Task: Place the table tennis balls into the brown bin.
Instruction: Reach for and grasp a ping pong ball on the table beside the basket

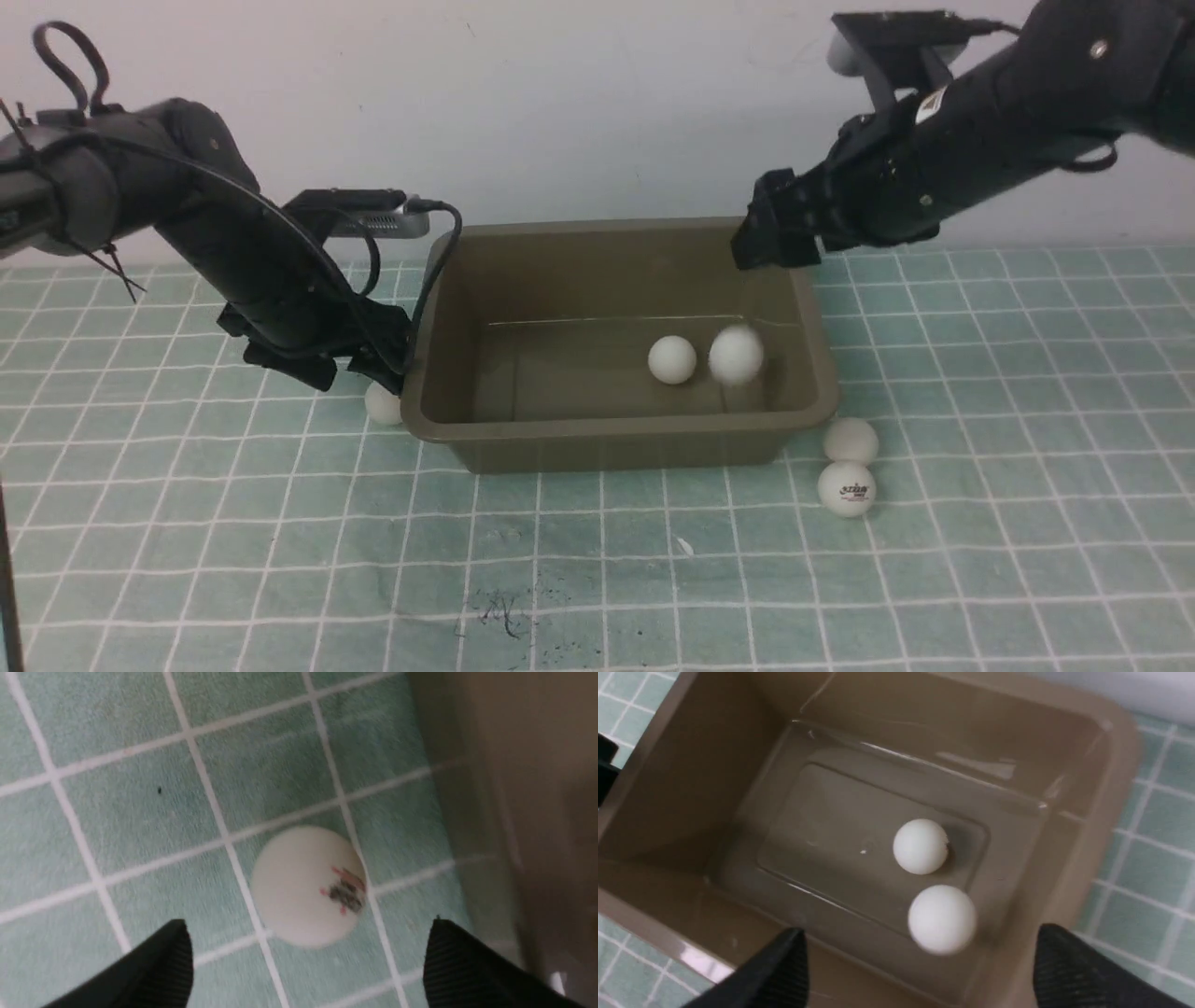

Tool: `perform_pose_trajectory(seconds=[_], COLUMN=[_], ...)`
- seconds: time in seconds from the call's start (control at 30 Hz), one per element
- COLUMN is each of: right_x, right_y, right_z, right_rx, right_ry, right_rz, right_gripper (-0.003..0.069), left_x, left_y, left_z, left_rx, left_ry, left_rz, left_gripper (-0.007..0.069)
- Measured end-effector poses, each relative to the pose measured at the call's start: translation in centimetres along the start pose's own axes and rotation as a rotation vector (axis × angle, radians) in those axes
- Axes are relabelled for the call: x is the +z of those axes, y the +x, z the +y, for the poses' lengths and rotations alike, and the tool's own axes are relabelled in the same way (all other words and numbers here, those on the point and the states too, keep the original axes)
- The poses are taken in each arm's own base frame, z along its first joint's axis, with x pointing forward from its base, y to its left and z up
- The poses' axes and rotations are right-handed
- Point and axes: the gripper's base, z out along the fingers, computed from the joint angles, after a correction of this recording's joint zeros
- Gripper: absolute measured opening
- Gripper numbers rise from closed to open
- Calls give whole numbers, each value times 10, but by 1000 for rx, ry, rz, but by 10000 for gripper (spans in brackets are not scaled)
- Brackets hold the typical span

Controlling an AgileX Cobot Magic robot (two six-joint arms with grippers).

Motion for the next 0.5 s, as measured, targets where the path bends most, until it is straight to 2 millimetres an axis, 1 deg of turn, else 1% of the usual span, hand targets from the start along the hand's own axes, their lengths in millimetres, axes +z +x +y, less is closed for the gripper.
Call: perform_pose_trajectory(seconds=[0.03, 0.07, 0.1, 0.13, 0.17, 0.2, 0.23, 0.3, 0.33, 0.37, 0.4, 0.43, 0.47, 0.5], right_x=[-13, -19, -34, -43, -47, -55, -59, -55, -49, -47, -36, -33, -17, -7], right_y=[-5, -5, -5, -3, 1, 6, 14, 42, 56, 61, 77, 83, 99, 106], right_z=[-6, -10, -17, -24, -30, -37, -46, -69, -79, -85, -93, -94, -98, -97], right_rx=[-9, -25, -37, -44, -50, -45, -27, 53, 104, 135, 200, 212, 292, 319], right_ry=[44, 76, 133, 181, 217, 257, 293, 347, 355, 356, 342, 338, 287, 250], right_rz=[-9, -9, -14, -9, 4, 9, 25, 92, 122, 125, 154, 170, 190, 197], right_gripper=[599, 594, 566, 537, 517, 481, 445, 376, 352, 342, 328, 325, 322, 326], left_x=[8, 12, 16, 19, 19, 17, 15, -5, -19, -27, -49, -55, -85, -99], left_y=[-1, -1, -1, -1, -2, -3, -3, -13, -17, -19, -27, -27, -35, -38], left_z=[2, 4, 5, 7, 8, 8, 9, 9, 8, 7, 4, 2, -7, -15], left_rx=[-10, -19, -33, -43, -38, -32, -23, 5, 8, 6, 5, 7, 12, 23], left_ry=[-8, -12, -22, -32, -44, -56, -67, -118, -140, -148, -160, -160, -148, -122], left_rz=[-4, -4, -8, -7, -3, 3, 9, 9, -1, -4, -40, -45, -108, -141], left_gripper=[592, 580, 526, 463, 382, 303, 300, 325, 325, 325, 325, 325, 325, 325])
